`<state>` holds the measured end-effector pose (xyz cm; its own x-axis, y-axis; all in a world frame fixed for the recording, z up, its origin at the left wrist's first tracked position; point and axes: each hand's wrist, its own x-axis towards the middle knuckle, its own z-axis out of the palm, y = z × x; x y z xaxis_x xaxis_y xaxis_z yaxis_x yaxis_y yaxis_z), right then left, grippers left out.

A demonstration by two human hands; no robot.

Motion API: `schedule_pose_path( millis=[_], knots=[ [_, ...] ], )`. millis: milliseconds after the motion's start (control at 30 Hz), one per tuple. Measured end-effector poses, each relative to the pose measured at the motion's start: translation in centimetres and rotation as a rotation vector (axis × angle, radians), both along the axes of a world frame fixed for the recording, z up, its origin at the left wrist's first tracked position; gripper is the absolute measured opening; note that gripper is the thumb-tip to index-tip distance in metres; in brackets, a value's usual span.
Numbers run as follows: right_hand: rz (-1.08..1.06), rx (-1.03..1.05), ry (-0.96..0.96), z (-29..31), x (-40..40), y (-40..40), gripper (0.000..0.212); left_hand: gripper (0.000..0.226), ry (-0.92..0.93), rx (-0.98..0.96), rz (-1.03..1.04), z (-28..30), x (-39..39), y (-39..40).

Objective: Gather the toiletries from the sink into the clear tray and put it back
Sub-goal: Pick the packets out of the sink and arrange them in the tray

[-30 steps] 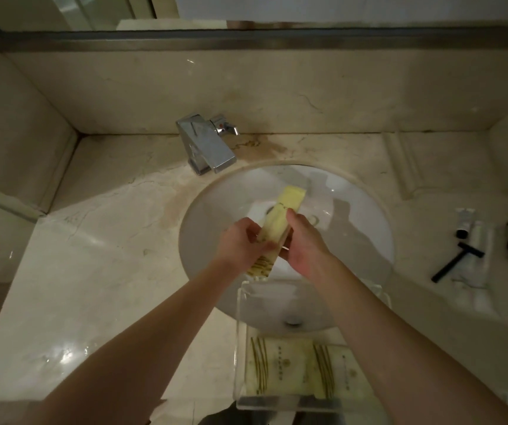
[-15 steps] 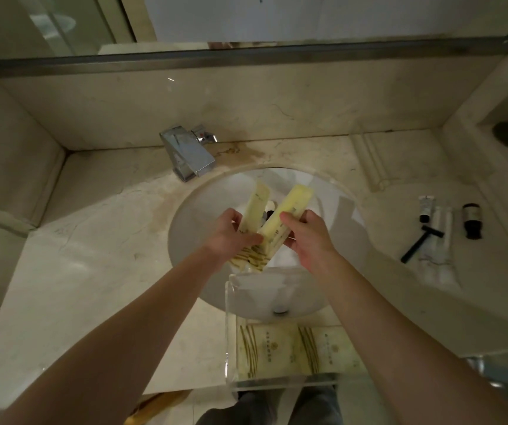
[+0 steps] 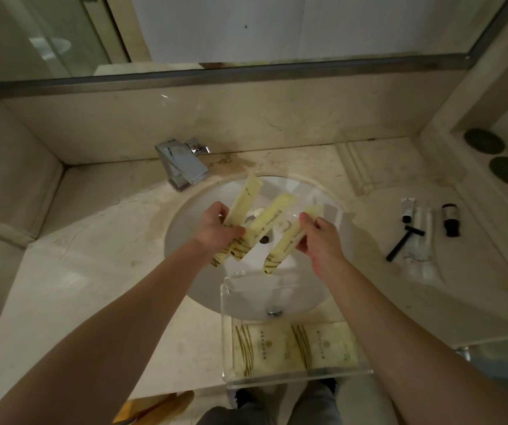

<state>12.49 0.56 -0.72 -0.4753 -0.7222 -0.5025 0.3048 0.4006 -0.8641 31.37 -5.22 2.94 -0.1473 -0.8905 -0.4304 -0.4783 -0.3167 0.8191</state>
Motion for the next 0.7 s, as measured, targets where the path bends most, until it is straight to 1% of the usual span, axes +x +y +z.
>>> schedule_pose_path(
  millis=[100, 200, 267, 300, 367, 433, 467, 567, 600, 700],
  knots=[
    [-0.031, 0.08, -0.053, -0.5, -0.6, 0.3, 0.018, 0.031, 0.082, -0.001, 0.032, 0.6, 0.7, 0.2],
    [0.016, 0.167, -0.145, -0.5, -0.4, 0.6, 0.024, 0.036, 0.13, -0.016, 0.04, 1.3, 0.8, 0.6],
    [0.059, 0.18, -0.173, 0.1, 0.1, 0.8, 0.026, 0.037, 0.15, 0.012, 0.042, 1.5, 0.7, 0.7],
    [0.092, 0.16, -0.195, 0.5, 0.3, 0.9, 0.024, 0.035, 0.17, 0.048, 0.04, 1.5, 0.7, 0.7],
    [0.159, 0.047, -0.306, 1.5, 0.6, 1.0, 0.017, 0.03, 0.258, 0.162, 0.025, 1.5, 0.6, 0.8],
    [0.175, -0.065, -0.443, 2.5, 0.9, 1.1, 0.014, 0.03, 0.341, 0.265, -0.027, 1.6, 0.4, 1.1],
    [0.166, -0.092, -0.479, 2.8, 1.0, 1.1, 0.013, 0.03, 0.358, 0.296, -0.069, 1.6, 0.3, 1.2],
    [0.158, -0.12, -0.465, 3.5, 1.1, 0.9, 0.008, 0.031, 0.422, 0.357, -0.173, 1.4, -0.1, 1.8],
    [0.164, -0.119, -0.434, 3.5, 1.0, 0.9, 0.012, 0.029, 0.442, 0.361, -0.202, 1.3, -0.2, 1.9],
    [0.192, -0.073, -0.284, 3.3, 0.5, 1.4, 0.017, 0.013, 0.395, 0.348, -0.251, 1.2, -0.6, 2.3]
  ],
)
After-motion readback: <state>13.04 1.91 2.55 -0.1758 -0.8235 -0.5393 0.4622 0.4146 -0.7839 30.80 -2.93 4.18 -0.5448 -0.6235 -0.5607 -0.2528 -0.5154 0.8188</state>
